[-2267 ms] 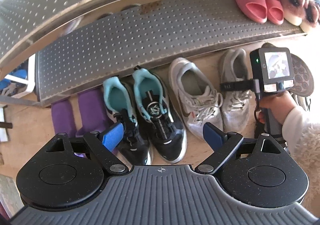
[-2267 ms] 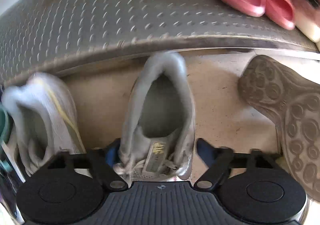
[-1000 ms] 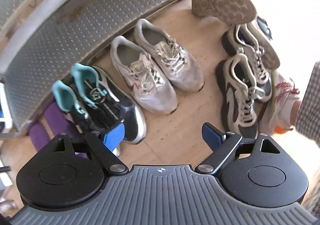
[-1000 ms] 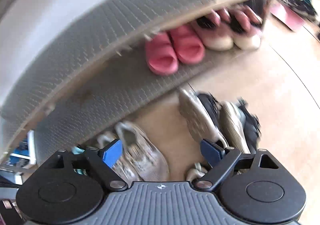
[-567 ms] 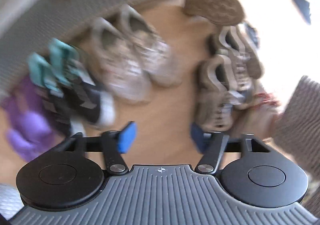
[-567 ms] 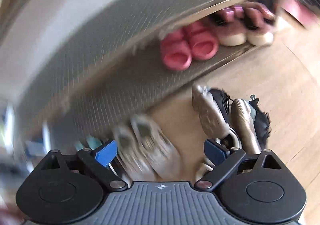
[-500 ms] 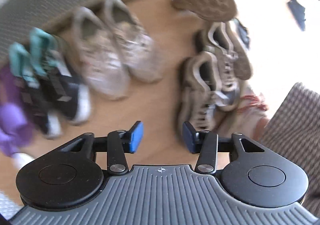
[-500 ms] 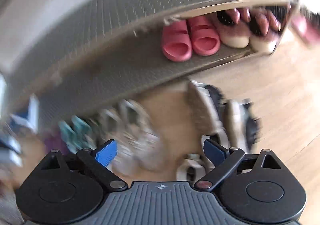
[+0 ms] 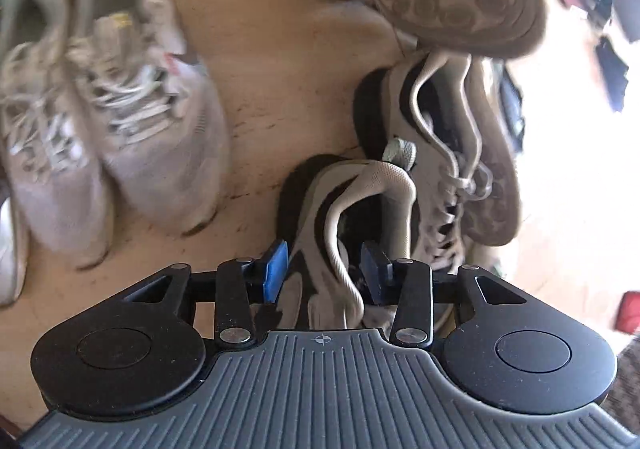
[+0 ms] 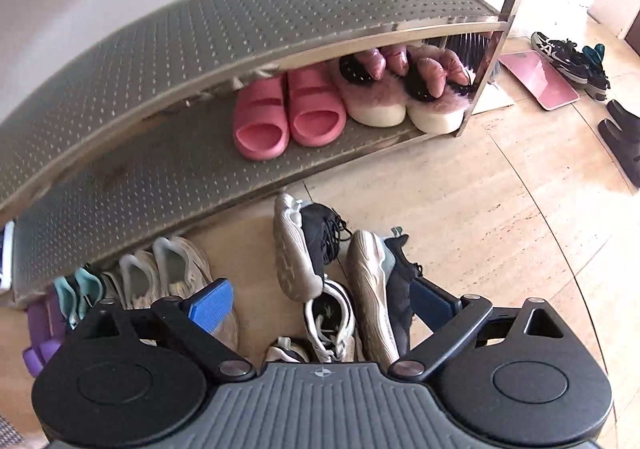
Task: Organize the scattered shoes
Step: 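Grasp a black-white sneaker by its heel with the left gripper, then lower the black-white sneaker in front of the teal-lined pair and open the left gripper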
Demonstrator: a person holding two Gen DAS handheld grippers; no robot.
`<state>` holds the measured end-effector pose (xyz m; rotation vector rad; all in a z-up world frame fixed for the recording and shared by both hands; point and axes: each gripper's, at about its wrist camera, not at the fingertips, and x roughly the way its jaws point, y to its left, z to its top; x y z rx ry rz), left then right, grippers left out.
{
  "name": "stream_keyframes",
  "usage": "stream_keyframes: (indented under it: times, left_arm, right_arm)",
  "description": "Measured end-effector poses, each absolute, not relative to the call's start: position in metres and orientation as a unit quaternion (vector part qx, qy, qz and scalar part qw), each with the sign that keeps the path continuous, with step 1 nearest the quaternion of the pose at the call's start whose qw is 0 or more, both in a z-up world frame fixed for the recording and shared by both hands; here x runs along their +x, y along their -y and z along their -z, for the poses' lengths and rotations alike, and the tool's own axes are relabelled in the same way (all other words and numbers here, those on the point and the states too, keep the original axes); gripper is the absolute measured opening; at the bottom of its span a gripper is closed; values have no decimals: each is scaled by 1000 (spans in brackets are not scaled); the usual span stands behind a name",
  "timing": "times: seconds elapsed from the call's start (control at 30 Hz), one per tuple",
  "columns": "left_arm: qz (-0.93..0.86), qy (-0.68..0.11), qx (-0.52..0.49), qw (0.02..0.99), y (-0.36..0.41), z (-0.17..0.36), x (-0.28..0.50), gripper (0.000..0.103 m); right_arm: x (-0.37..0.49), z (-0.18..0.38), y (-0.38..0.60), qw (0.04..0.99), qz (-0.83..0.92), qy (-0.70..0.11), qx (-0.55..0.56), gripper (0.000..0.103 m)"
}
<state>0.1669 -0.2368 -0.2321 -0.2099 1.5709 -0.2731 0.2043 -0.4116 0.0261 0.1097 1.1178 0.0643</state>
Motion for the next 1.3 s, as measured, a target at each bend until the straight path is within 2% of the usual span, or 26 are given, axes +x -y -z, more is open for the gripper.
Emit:
stream_keyframes:
  times: [0.13,0.23,0.33,0.4,0.67,0.8,0.87,0.97,1.03,1.2,1.3]
  left_arm:
    - [105,-720,-10,685,264,260,168,45]
    - [111,-722,14,683,271,264,162,29]
    - [149,-714,57,682,271,249,147,20]
    - [162,-709,46,685,255,234,137,15]
    - [84,-718,-31,691,113,153,65,14]
    - [22,-732,-58,679,51,148,41,15]
    - [4,-741,-48,670,33,159,33,21]
    - [-60,-747,-51,661,0,163,32,44]
    - [-74,-737,-30,671,-15,139,32,64]
    - [-73,-720,55,688,-29,76,32,81]
    - [-52,-707,63,703,-32,52,36,84]
  right_arm:
    - [206,-29,402,846,-46,-529,44,96]
    - [206,-30,392,847,-56,-527,36,97]
    - [206,-30,385,847,-64,-526,32,97]
    - [206,-31,380,848,-62,-526,29,97]
    - [205,-28,351,848,-64,-525,25,97]
    - [200,-22,326,845,-77,-529,6,97]
    - [197,-18,314,842,-84,-532,-7,97]
    - [196,-8,297,834,-96,-542,-30,97]
    - [195,-5,292,831,-94,-547,-37,97]
    - [195,1,279,828,-96,-550,-53,97]
    - [193,4,270,827,-97,-552,-46,97]
